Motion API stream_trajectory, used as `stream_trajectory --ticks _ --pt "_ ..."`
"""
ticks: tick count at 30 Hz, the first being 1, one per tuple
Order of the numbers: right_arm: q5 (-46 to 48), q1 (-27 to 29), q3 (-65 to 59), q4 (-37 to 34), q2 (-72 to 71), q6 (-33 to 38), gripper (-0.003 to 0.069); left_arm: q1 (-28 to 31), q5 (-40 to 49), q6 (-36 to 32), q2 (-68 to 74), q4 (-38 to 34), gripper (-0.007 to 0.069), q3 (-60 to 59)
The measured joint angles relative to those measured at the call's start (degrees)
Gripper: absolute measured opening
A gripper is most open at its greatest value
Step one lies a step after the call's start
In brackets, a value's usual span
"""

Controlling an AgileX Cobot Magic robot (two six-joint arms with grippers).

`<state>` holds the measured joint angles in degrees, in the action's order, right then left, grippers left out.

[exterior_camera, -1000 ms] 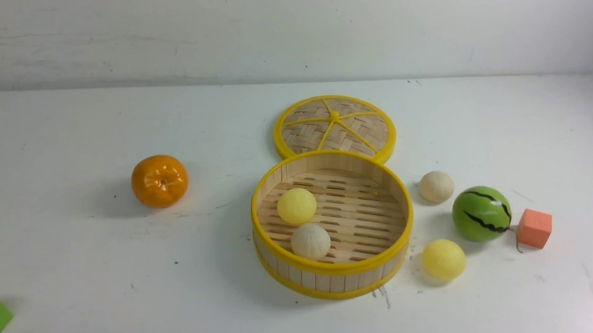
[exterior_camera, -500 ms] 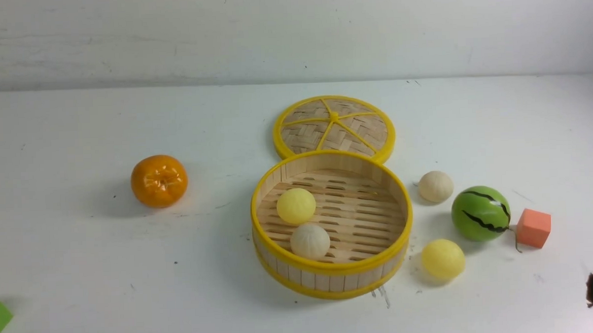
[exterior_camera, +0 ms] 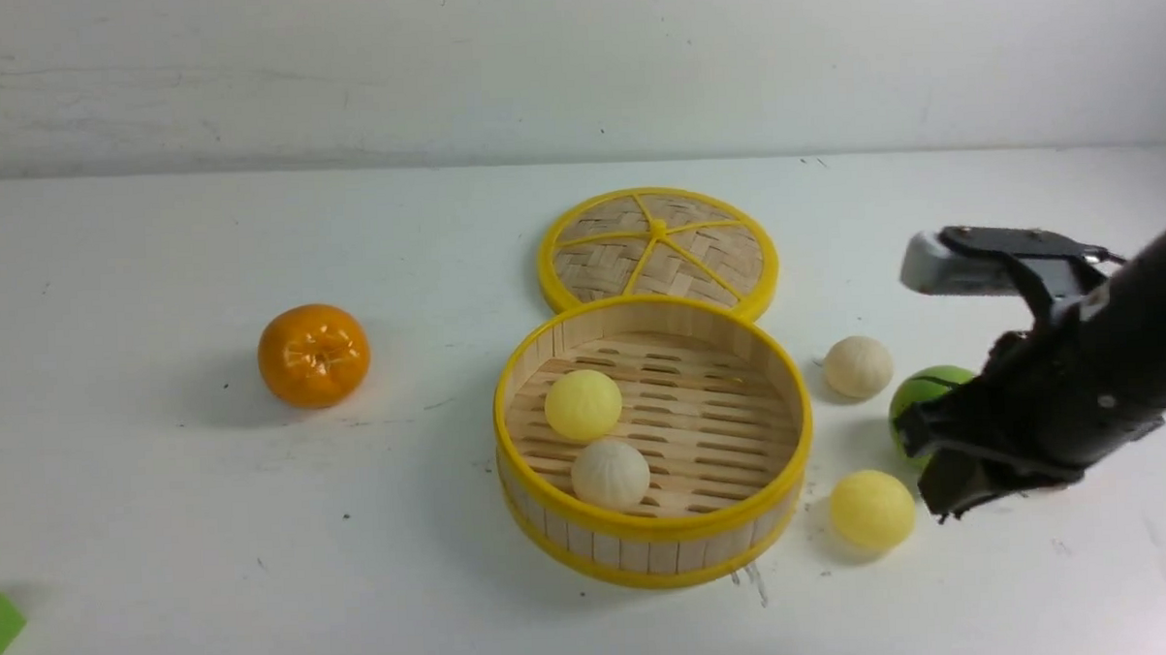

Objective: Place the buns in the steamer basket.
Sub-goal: Use the right arm to grab a steamed stuffed bun, then use the right arm to put the steamed stuffed bun into the steamer

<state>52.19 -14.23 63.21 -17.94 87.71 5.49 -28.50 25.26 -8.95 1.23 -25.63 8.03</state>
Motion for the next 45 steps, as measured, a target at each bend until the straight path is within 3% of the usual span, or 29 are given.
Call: stream_trajectory --ticks 5,15,23,28,33,35,41,45 --pt "-0.4 -2.06 6.73 10.5 11.41 -8.38 0.0124 0.0 0.0 0.0 0.0 0.0 -0.0011 0.0" --pt "-5.18 -2.12 9.98 11.41 17.87 -9.37 0.0253 0.0 0.13 0.0 0.0 0.0 -0.0004 0.0" --pt "-7.78 -2.12 10.03 11.29 19.8 -9.37 0.026 0.0 0.13 0.0 0.0 0.0 0.0002 0.0" --pt "-9.23 -2.12 10.03 11.24 20.92 -9.37 0.0226 0.0 0.13 0.0 0.0 0.0 0.0007 0.0" --pt "-9.02 -2.12 10.04 11.24 20.96 -8.48 0.0104 0.0 0.13 0.0 0.0 0.0 0.0011 0.0" --pt "-7.63 -2.12 10.04 11.22 20.33 -7.36 0.0015 0.0 0.13 0.0 0.0 0.0 0.0011 0.0" --pt "-1.77 -2.42 10.84 7.89 13.07 -6.14 -0.0003 0.0 0.13 0.0 0.0 0.0 0.0015 0.0" --pt "-2.04 -4.03 13.81 0.37 8.41 -0.88 0.0003 0.0 0.13 0.0 0.0 0.0 0.0018 0.0"
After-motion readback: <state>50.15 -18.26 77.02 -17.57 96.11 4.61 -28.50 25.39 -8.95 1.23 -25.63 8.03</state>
